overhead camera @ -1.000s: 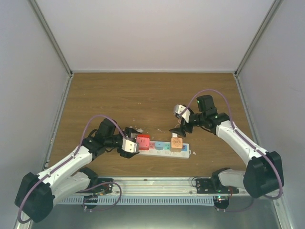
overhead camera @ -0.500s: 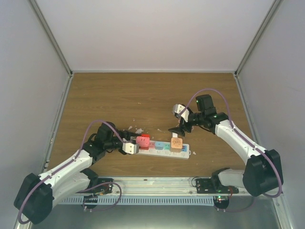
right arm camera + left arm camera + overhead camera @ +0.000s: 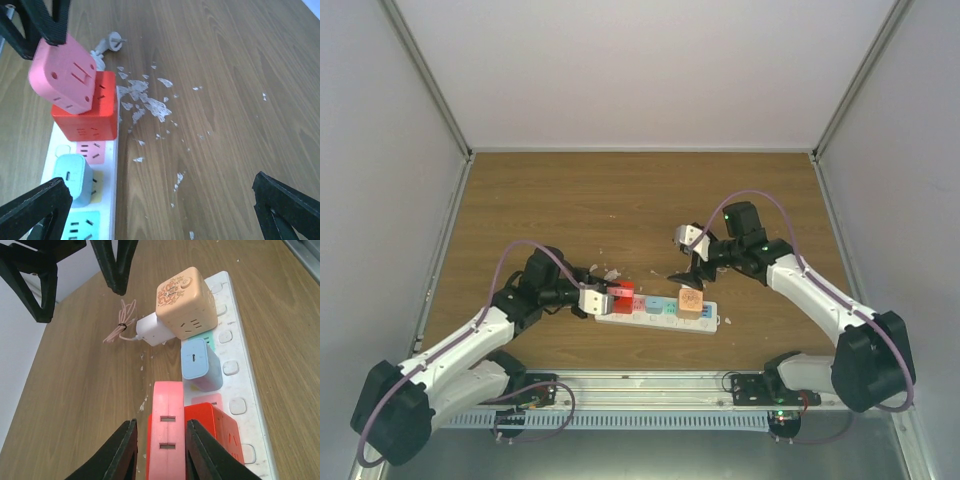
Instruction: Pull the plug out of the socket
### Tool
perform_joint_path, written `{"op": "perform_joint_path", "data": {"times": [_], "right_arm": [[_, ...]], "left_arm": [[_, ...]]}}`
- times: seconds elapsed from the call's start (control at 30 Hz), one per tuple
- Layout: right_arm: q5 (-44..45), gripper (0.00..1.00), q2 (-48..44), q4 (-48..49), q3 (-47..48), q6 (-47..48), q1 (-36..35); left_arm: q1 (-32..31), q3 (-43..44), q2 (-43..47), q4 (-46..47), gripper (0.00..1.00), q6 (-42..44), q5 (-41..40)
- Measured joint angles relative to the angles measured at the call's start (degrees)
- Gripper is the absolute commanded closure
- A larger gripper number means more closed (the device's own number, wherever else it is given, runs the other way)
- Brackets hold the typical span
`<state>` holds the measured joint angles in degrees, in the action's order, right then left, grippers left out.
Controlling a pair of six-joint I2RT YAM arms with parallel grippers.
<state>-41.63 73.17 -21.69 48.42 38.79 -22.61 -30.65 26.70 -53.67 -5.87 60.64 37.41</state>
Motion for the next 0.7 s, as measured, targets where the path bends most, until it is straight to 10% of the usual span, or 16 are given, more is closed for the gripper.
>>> {"op": "perform_joint_path", "data": {"times": [0.7], "right_arm": [[1.51, 0.0, 1.95, 4.17, -5.42, 0.52, -10.6]], "left_arm": [[0.0, 7.61, -7.21, -8.96, 0.97, -6.19, -1.05]]}}
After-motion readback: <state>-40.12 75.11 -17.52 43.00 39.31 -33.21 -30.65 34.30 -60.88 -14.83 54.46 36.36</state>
